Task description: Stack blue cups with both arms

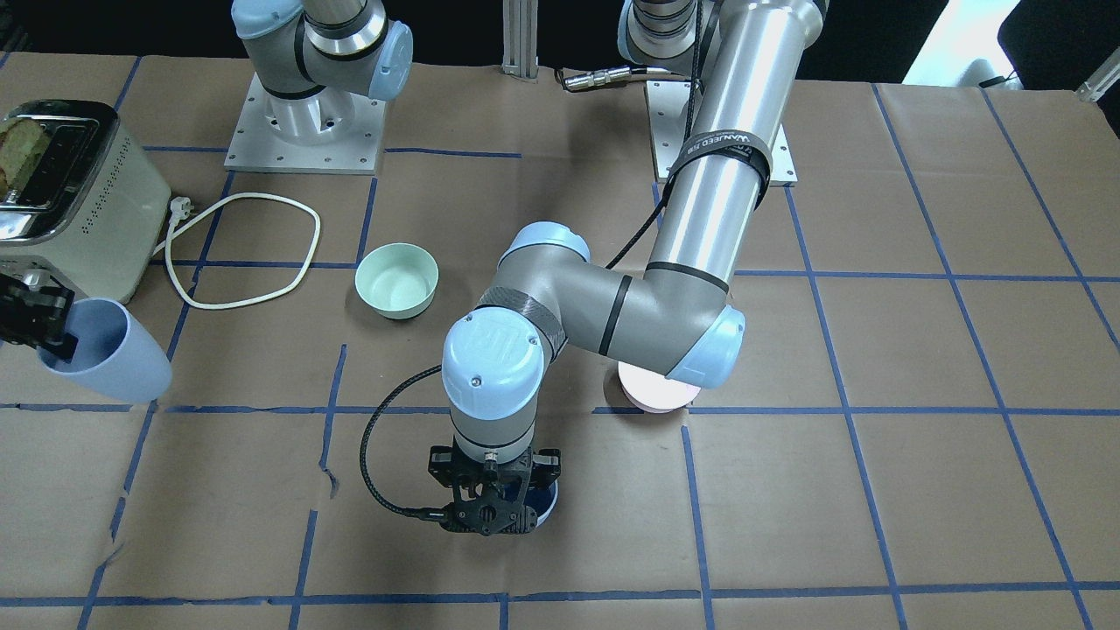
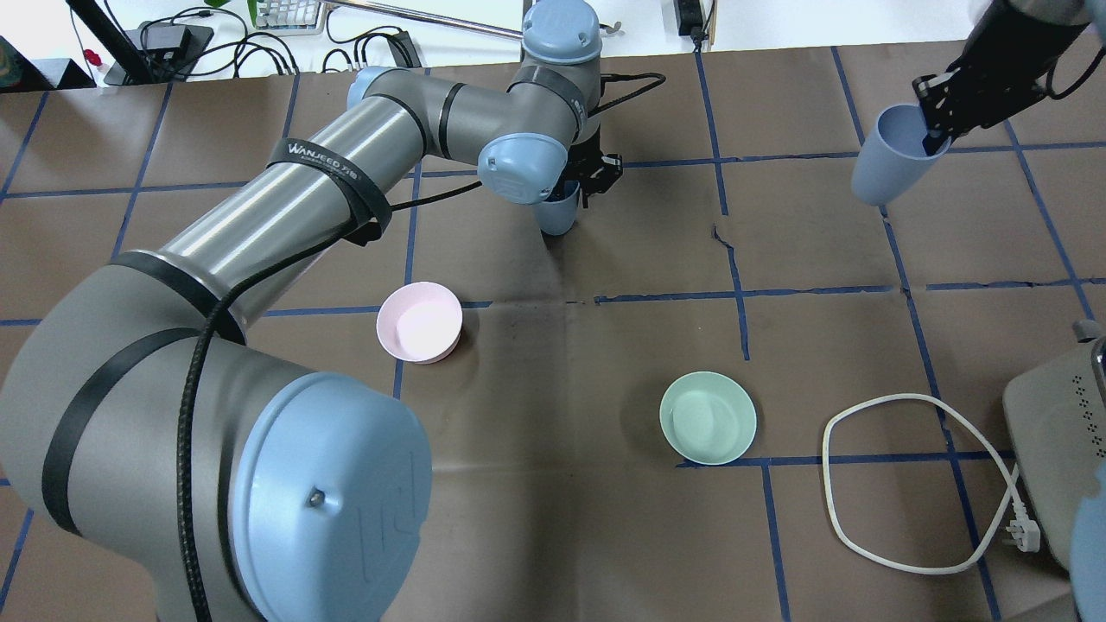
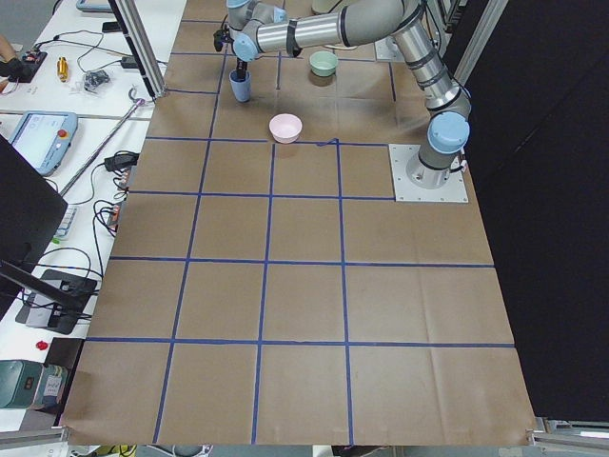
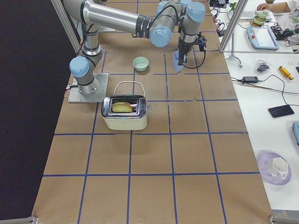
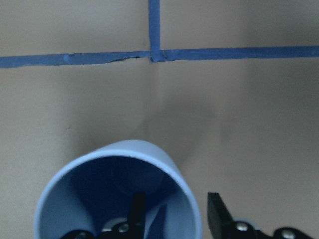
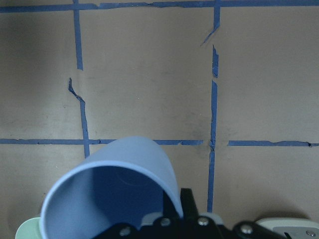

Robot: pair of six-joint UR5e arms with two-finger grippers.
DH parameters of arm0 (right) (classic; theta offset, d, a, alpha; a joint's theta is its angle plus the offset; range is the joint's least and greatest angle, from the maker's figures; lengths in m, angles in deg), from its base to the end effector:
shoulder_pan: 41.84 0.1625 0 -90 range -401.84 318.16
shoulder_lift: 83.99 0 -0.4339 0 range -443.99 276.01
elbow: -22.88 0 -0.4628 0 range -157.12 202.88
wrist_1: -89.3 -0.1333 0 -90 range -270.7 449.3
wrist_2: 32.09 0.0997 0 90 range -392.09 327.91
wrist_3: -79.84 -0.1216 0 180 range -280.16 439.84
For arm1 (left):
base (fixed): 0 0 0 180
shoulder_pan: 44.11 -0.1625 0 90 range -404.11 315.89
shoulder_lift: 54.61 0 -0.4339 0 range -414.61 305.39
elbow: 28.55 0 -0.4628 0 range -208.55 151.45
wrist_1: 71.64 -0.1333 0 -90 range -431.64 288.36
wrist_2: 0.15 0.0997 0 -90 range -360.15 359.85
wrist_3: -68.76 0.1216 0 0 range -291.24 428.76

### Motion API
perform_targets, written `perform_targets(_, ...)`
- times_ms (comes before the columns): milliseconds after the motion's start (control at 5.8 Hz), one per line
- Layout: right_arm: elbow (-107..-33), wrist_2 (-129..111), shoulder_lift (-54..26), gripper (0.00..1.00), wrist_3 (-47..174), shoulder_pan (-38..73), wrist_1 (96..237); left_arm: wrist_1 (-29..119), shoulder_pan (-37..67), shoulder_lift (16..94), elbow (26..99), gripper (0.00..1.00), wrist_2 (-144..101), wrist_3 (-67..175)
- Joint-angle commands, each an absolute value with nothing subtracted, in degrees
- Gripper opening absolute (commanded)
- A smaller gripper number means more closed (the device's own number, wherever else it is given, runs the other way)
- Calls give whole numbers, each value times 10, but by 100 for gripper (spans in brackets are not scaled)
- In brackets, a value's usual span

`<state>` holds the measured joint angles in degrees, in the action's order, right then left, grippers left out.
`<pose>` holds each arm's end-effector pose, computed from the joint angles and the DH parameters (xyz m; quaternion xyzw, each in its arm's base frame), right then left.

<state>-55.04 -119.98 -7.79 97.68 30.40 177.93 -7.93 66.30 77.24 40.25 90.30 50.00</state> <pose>-0.0698 -0.6697 0.4433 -0.0002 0.9995 0.0200 0.0258 -0.4148 -0.7352 0.2113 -0.0142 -0.9987 0.0477 0.0128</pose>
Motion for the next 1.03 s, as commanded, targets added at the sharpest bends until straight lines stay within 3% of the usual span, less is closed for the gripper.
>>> perform_targets(0, -546, -1196, -74, 6, 952, 309, 1771, -46, 662, 714, 402, 100, 902, 500)
perform_targets(345, -542, -1196, -79, 6, 879, 357, 1783, 35, 627, 634, 425, 100, 905, 519)
perform_targets(862, -539, -1196, -90, 6, 758, 444, 1826, 73, 484, 443, 598, 100, 900, 685)
